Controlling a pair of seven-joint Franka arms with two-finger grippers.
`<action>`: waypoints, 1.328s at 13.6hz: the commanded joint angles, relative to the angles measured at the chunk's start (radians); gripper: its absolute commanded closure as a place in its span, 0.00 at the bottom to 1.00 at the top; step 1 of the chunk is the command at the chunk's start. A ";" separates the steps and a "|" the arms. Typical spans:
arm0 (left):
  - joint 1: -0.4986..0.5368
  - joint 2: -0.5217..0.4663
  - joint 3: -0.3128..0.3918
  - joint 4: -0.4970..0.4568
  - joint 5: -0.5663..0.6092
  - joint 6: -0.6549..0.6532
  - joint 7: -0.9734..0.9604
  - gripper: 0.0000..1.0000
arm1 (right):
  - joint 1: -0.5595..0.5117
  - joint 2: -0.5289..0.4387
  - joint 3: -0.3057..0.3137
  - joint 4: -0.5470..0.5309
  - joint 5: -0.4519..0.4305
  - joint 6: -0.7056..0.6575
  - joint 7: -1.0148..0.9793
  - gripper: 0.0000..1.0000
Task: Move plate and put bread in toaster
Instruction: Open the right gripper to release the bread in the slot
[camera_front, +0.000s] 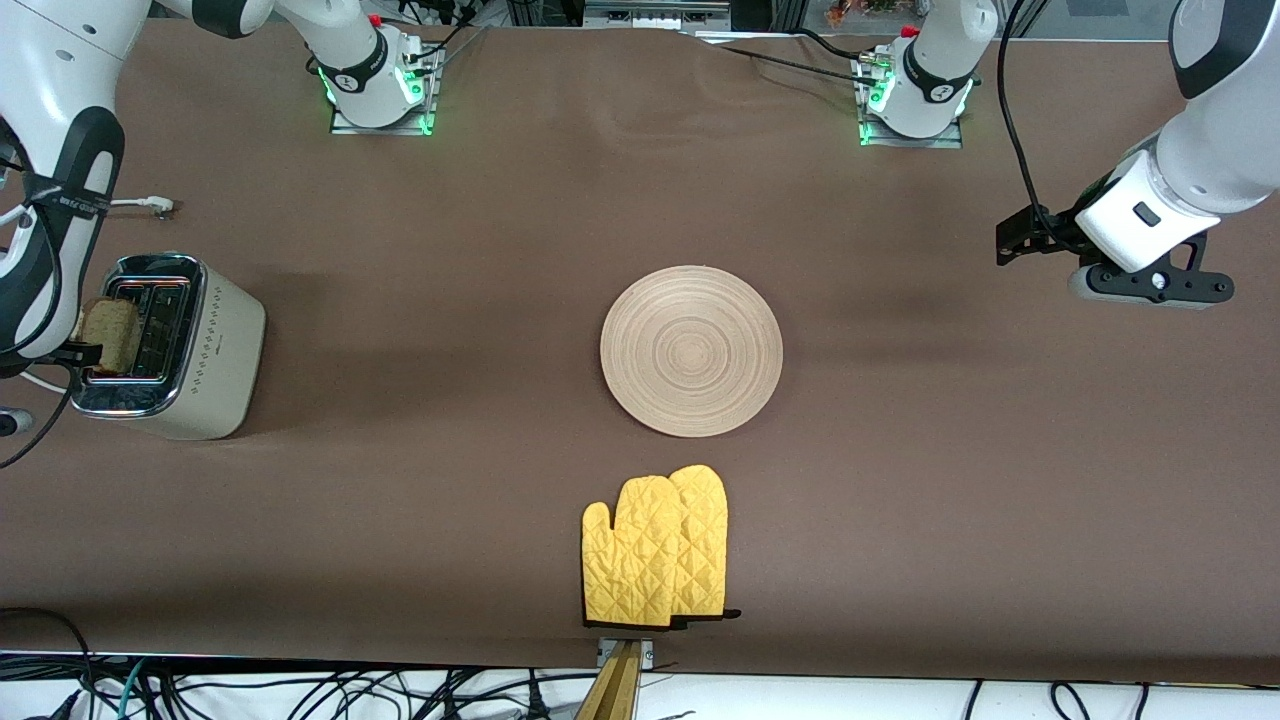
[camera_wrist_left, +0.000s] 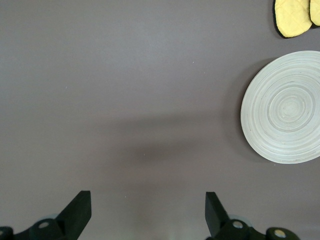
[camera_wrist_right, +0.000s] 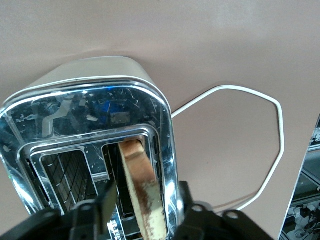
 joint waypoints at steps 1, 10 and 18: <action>0.002 -0.002 0.002 0.008 -0.015 -0.015 0.019 0.00 | 0.001 -0.018 -0.005 0.012 0.013 -0.008 -0.036 0.24; 0.002 -0.002 0.000 0.008 -0.013 -0.013 0.019 0.00 | 0.069 -0.087 -0.008 0.101 0.016 -0.179 -0.031 0.00; 0.002 -0.002 0.000 0.008 -0.013 -0.013 0.018 0.00 | 0.020 -0.237 0.213 0.124 -0.033 -0.235 -0.010 0.00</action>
